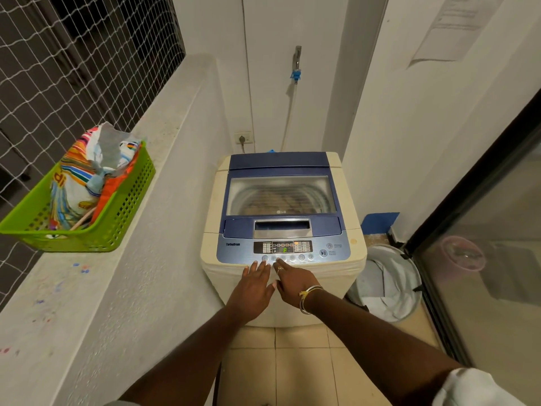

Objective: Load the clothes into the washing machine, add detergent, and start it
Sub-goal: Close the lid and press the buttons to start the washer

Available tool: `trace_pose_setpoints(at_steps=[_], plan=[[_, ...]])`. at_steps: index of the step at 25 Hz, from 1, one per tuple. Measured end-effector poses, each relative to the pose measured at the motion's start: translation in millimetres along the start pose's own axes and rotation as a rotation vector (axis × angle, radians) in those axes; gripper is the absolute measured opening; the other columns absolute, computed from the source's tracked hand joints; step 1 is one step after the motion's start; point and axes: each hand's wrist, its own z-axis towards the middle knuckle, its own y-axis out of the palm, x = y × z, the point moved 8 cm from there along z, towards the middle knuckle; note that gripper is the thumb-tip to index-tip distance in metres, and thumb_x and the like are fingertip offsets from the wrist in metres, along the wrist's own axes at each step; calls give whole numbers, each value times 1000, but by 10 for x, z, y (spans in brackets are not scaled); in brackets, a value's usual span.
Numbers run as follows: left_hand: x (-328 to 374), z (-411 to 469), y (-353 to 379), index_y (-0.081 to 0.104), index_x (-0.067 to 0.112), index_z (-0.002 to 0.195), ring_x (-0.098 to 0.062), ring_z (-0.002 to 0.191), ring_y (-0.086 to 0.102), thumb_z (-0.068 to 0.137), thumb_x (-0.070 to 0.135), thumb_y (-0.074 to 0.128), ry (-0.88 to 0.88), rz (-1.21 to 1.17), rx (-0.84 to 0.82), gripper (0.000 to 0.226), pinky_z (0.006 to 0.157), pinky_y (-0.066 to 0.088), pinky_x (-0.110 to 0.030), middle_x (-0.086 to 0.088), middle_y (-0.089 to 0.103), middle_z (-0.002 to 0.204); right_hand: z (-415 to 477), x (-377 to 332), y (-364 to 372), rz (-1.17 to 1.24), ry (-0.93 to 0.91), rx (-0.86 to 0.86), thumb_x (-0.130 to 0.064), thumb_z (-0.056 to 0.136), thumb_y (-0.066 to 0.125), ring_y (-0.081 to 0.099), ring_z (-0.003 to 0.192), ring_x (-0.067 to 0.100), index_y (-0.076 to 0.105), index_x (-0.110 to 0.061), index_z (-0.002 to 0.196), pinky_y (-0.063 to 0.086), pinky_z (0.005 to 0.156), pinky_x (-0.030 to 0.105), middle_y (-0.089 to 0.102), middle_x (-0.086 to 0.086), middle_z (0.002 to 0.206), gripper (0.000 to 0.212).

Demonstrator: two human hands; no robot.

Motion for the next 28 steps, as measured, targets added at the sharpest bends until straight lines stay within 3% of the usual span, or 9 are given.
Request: trace_pose_setpoints(at_steps=[11,17,19,21,23,26,28], plan=[[-165,86,-38,12,15,157,-25,153,4,105,43,27,-13,5,-7,61,122,0,-37,-5,9,165,150,-110,15,-64,24,-77,-35,100,43,52,130,31,24,-12,154,47,100,43,14,2,164,61],[-151,111,-31,10,15,157,-24,153,3,106,40,26,-3,-11,9,59,122,-1,-35,-5,7,165,184,-157,-57,-38,49,-75,-31,97,49,50,132,29,26,-11,153,45,103,42,24,7,162,63],[-192,131,-14,11,15,157,-24,153,4,103,51,13,-13,-26,18,65,121,-2,-35,-6,8,165,185,-167,-122,-34,65,-51,-30,97,50,51,130,30,32,-8,149,45,103,41,38,10,154,59],[-224,168,-5,12,16,157,-25,153,5,82,73,-19,-4,-69,45,99,118,-6,-32,-7,10,165,204,-194,-177,-60,71,-38,-29,97,51,54,126,30,39,-7,144,45,101,40,50,12,143,53],[-256,213,22,12,17,157,-25,153,5,60,79,-35,6,-87,63,124,116,-9,-31,-6,10,165,247,-221,-212,-84,67,-27,-27,96,52,57,121,30,46,-7,138,47,98,40,57,12,134,46],[-261,235,14,13,17,156,-25,153,5,55,80,-37,10,-105,65,129,116,-10,-32,-6,10,165,284,-213,-228,-92,72,-26,-25,97,51,59,118,29,49,-9,136,47,97,40,61,12,129,42],[-261,224,10,12,17,156,-25,153,4,65,79,-32,1,-98,53,119,117,-10,-33,-6,9,165,307,-201,-240,-107,69,-34,-22,97,51,59,119,29,48,-9,137,47,98,41,62,11,130,42]])
